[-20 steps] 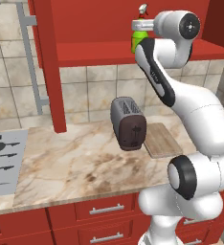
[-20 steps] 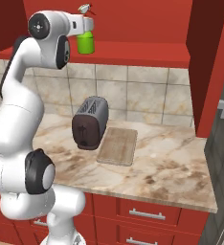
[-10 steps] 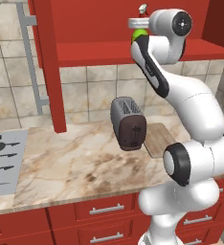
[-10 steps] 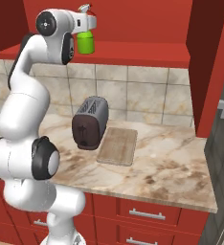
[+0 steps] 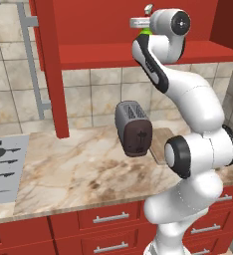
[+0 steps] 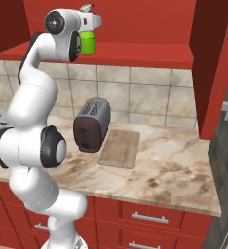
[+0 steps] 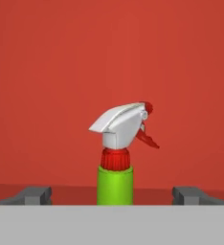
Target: Grab the spray bottle from the cabinet, then place it next to the cutting board for sanitizing. Then grab the dish brush from the countertop next to the sink and place it next to the cutting board.
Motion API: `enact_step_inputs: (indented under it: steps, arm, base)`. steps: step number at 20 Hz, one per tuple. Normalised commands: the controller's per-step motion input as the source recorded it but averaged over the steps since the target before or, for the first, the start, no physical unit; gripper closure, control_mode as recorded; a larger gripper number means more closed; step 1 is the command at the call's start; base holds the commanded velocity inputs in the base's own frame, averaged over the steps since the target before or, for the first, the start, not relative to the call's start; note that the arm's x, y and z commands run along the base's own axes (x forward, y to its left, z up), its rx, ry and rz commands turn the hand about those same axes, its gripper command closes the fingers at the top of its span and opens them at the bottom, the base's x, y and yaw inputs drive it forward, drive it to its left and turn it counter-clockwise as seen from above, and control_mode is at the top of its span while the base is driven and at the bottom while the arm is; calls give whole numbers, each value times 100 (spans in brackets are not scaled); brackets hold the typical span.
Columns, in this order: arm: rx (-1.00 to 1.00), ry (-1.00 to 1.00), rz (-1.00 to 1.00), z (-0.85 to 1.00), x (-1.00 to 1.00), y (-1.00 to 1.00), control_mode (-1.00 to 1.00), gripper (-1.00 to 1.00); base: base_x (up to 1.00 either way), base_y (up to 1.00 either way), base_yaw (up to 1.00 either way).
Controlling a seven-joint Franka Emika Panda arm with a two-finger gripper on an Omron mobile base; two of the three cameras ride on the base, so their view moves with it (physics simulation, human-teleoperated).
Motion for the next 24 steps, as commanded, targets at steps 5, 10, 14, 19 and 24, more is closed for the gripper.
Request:
enact_step_inputs:
  steps: [5,10,14,19,24]
  arm:
    - [0,1,0,0,24,0,-100,-100]
    - [0,6,0,0,33,0,-100,-100]
    - [0,9,0,0,42,0,-100,100]
    - [0,5,0,0,11,0,-100,100]
    - [3,1,0,0,-18,5,-100,100]
  base:
    - [0,0,0]
    - [0,0,0]
    - [0,0,0]
    - [0,0,0]
    - [0,0,0]
